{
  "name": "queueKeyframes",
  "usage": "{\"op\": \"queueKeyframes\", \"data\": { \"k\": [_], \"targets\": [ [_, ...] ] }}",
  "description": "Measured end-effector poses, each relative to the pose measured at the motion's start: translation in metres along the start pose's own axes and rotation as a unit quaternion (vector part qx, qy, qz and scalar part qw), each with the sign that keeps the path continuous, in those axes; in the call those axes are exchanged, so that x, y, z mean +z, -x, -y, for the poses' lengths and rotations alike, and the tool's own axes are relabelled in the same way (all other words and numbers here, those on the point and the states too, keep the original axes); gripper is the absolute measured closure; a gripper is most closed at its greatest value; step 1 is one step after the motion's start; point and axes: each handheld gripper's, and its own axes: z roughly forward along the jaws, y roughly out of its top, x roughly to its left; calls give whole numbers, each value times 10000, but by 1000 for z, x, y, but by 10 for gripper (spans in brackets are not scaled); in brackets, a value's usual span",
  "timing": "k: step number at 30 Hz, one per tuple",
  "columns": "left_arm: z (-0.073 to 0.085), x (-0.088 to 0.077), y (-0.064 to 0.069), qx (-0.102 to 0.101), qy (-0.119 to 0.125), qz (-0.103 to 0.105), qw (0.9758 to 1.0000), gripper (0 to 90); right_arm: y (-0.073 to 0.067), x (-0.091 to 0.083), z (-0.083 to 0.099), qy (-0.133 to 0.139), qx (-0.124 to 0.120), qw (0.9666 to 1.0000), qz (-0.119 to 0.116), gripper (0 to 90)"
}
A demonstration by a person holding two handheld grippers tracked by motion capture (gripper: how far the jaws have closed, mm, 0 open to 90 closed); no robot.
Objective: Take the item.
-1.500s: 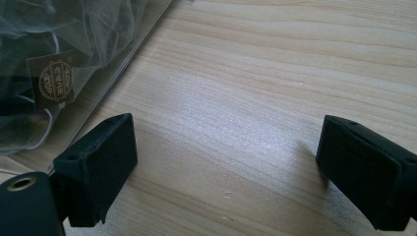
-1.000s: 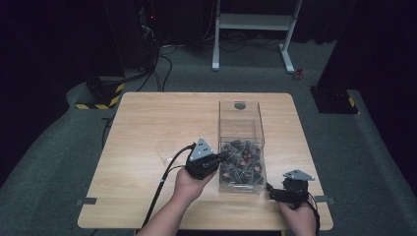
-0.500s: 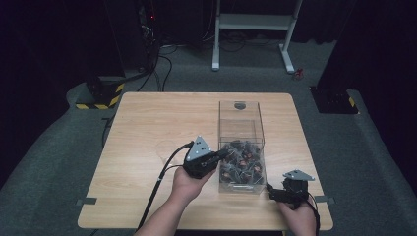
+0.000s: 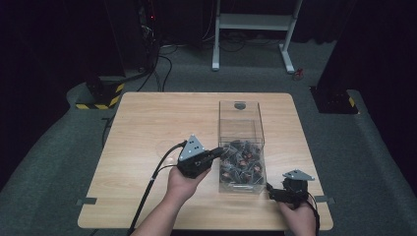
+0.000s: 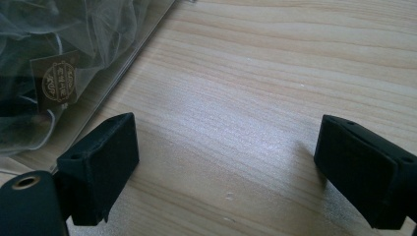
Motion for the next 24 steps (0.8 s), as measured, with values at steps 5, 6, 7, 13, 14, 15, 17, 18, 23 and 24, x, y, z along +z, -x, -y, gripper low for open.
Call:
{"op": "queueKeyframes", "data": {
  "k": [5, 6, 7, 13, 14, 15, 17, 18, 23, 24],
  "targets": [
    [2, -5, -3, -46, 45, -60, 10000, 900, 0, 0, 0, -8, -3, 10000, -2, 93],
    [2, -6, -3, -38, 54, -62, 10000, 900, 0, 0, 0, -8, -5, 10000, -3, 94],
    [2, -7, -4, -51, 65, -79, 9999, 900, 0, 0, 0, -5, -7, 10000, -4, 94],
    [4, -15, -8, -66, 73, -149, 9998, 900, 0, 0, 0, -8, -3, 10000, -3, 94],
    [4, -15, -9, -58, 59, -172, 9998, 900, 0, 0, 0, -2, -12, 10000, -5, 94],
    [4, -16, -10, -57, 50, -173, 9998, 900, 0, 0, 0, -8, -4, 10000, -2, 94],
    [4, -18, -13, -62, 59, -209, 9997, 900, 0, 0, 0, 6, -17, 10000, 12, 96],
    [5, -19, -14, -63, 60, -221, 9997, 900, 0, 0, 0, 7, -6, 10000, 23, 97],
    [6, -23, -19, -101, 76, -288, 9995, 900, 0, 0, 0, 11, -19, 10000, 22, 97],
    [6, -23, -19, -93, 68, -294, 9995, 900, 0, 0, 0, 11, -18, 10000, 21, 97]
  ]
}}
